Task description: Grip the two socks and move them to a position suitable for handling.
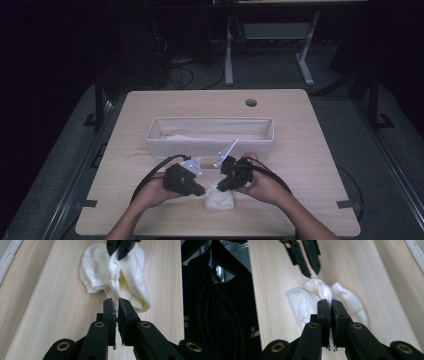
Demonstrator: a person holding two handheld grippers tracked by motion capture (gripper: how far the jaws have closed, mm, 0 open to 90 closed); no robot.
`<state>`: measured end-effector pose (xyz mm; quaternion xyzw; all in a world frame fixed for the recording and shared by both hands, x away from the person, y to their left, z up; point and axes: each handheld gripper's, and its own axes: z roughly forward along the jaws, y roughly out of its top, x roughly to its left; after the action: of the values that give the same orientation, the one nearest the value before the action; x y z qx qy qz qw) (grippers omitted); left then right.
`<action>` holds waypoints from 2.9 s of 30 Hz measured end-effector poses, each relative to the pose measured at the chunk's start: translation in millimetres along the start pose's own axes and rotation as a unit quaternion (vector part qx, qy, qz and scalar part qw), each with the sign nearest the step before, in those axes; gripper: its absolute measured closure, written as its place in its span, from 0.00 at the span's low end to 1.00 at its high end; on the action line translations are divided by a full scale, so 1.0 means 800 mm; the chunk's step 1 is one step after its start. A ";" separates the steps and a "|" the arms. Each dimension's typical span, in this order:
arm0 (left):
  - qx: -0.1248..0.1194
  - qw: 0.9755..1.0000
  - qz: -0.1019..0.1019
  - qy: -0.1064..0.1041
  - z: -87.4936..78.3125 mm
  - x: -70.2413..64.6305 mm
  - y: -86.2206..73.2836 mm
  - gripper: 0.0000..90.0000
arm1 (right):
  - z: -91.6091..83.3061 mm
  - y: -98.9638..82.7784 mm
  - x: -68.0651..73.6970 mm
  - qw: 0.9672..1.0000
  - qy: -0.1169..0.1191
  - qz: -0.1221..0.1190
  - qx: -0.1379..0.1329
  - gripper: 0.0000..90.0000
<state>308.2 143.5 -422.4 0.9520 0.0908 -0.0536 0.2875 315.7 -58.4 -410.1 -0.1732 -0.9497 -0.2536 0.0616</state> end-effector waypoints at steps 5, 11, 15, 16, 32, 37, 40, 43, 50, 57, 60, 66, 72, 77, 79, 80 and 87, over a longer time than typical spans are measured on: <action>0.000 1.000 0.003 0.001 -0.003 0.001 0.000 0.94 | 0.008 0.000 -0.011 1.000 -0.007 0.011 0.013 0.95; -0.004 1.000 0.004 0.004 -0.006 -0.001 0.001 0.94 | 0.020 0.000 -0.020 0.999 -0.011 0.023 0.027 0.95; -0.003 1.000 0.003 0.004 -0.006 -0.001 0.001 0.93 | 0.026 -0.002 -0.024 0.999 -0.011 0.028 0.037 0.95; -0.004 1.000 0.003 0.005 -0.007 -0.001 0.001 0.93 | 0.027 -0.003 -0.025 0.999 -0.011 0.031 0.038 0.95; 0.001 1.000 0.019 -0.004 0.003 -0.007 0.017 0.93 | 0.024 -0.019 -0.025 0.998 0.002 0.055 0.037 0.95; -0.004 1.000 0.026 -0.008 0.007 -0.011 0.027 0.93 | 0.023 -0.020 -0.025 0.998 -0.001 0.049 0.028 0.94; -0.003 0.999 0.030 -0.011 0.011 -0.012 0.032 0.93 | 0.022 -0.022 -0.025 0.999 -0.001 0.044 0.025 0.93; 0.005 0.999 0.033 -0.009 0.018 -0.011 0.036 0.93 | 0.022 -0.023 -0.026 0.999 0.001 0.044 0.021 0.92; 0.017 0.999 0.030 -0.007 0.030 -0.006 0.041 0.93 | 0.012 -0.026 -0.020 0.999 -0.004 0.036 0.004 0.86; 0.018 1.000 0.025 -0.005 0.031 -0.002 0.041 0.93 | -0.005 -0.030 -0.014 1.000 -0.018 0.023 -0.010 0.86; 0.018 1.000 0.022 -0.003 0.031 0.000 0.040 0.93 | -0.012 -0.030 -0.012 0.999 -0.022 0.016 -0.018 0.86; 0.019 1.000 0.021 0.000 0.032 0.002 0.041 0.93 | -0.019 -0.028 0.000 1.000 -0.011 -0.004 -0.024 0.90; 0.020 1.000 0.021 0.000 0.033 0.003 0.041 0.93 | -0.006 -0.027 0.001 1.000 -0.005 -0.013 -0.003 0.92; 0.022 0.999 0.023 0.000 0.033 0.004 0.042 0.93 | 0.009 -0.032 -0.013 1.000 -0.019 0.005 0.015 0.94; 0.022 0.999 0.023 0.000 0.033 0.004 0.043 0.93 | 0.012 -0.033 -0.015 1.000 -0.017 0.013 0.016 0.94; 0.022 0.999 0.024 0.001 0.033 0.004 0.043 0.93 | 0.013 -0.033 -0.016 1.000 -0.016 0.013 0.015 0.95; 0.021 1.000 0.022 0.001 0.032 0.003 0.043 0.92 | 0.013 -0.034 -0.015 1.000 -0.016 0.013 0.012 0.93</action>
<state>316.5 101.6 -425.9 0.9596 0.0691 -0.0477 0.2685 317.1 -78.7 -434.3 -0.1888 -0.9513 -0.2381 0.0514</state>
